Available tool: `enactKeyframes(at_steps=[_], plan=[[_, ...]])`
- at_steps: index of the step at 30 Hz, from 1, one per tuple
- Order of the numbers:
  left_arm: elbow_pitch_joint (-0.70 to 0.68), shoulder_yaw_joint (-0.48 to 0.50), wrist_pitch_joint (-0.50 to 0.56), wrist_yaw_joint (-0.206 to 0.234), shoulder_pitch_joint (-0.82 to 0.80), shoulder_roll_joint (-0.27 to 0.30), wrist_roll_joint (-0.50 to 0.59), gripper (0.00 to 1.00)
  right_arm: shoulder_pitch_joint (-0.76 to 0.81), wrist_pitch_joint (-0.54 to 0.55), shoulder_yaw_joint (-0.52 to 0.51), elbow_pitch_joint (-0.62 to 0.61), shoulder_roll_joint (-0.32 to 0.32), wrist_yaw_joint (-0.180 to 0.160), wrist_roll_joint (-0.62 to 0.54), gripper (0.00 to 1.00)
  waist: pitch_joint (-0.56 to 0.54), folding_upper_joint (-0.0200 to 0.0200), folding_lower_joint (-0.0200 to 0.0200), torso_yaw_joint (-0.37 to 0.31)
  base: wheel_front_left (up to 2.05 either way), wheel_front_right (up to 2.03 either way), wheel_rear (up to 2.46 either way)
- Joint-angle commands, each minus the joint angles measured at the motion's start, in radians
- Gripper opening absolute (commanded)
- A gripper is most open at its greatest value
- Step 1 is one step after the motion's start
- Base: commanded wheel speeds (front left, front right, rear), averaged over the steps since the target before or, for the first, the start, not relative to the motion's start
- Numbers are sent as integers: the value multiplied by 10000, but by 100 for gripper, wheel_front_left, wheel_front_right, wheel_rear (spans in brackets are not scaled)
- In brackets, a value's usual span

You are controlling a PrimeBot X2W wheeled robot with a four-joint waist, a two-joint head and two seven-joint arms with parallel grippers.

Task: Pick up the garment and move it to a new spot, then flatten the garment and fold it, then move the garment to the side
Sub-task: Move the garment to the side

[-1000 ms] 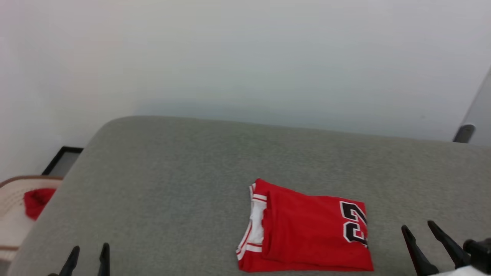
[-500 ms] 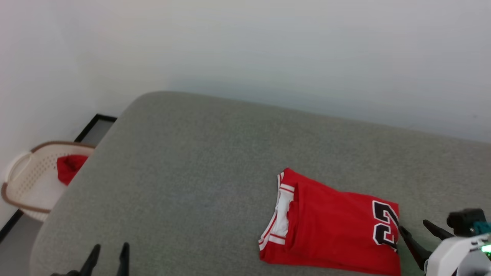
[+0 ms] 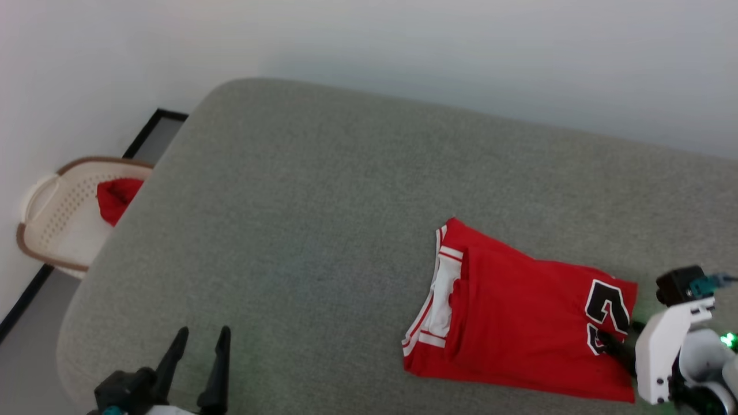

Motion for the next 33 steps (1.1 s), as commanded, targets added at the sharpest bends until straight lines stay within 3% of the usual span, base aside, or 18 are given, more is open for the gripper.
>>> enactKeyframes(at_steps=[1, 2, 3, 4, 21, 33], plan=[[49, -10, -23, -30, -146, -36, -45, 100, -29, 287, 227, 118, 90, -4, 120, 100, 299, 0, 0, 158, 0, 0, 0], [98, -21, -43, -43, -183, -55, -51, 100, -57, 449, 349, 132, 119, -1, 136, 97, 337, 0, 0, 175, 0, 0, 0], [146, -29, -57, -44, -225, -73, -56, 100, -94, 571, 461, 138, 117, -1, 177, 43, 358, 0, 0, 188, 0, 0, 0], [187, -33, -69, -60, -251, -82, -61, 100, -134, 677, 548, 153, 104, -1, 155, 0, 376, 0, 0, 198, 0, 0, 0], [224, 215, -105, -119, -359, -187, 152, 100, -1323, 929, 764, -547, -569, -9, 204, 0, 289, 0, 0, -396, 0, 0, 0], [-29, 217, -89, -172, -576, -118, 430, 100, -2049, 1197, 855, -1605, -1550, -9, 62, 0, 413, 0, 0, -1500, 0, 0, 0]])
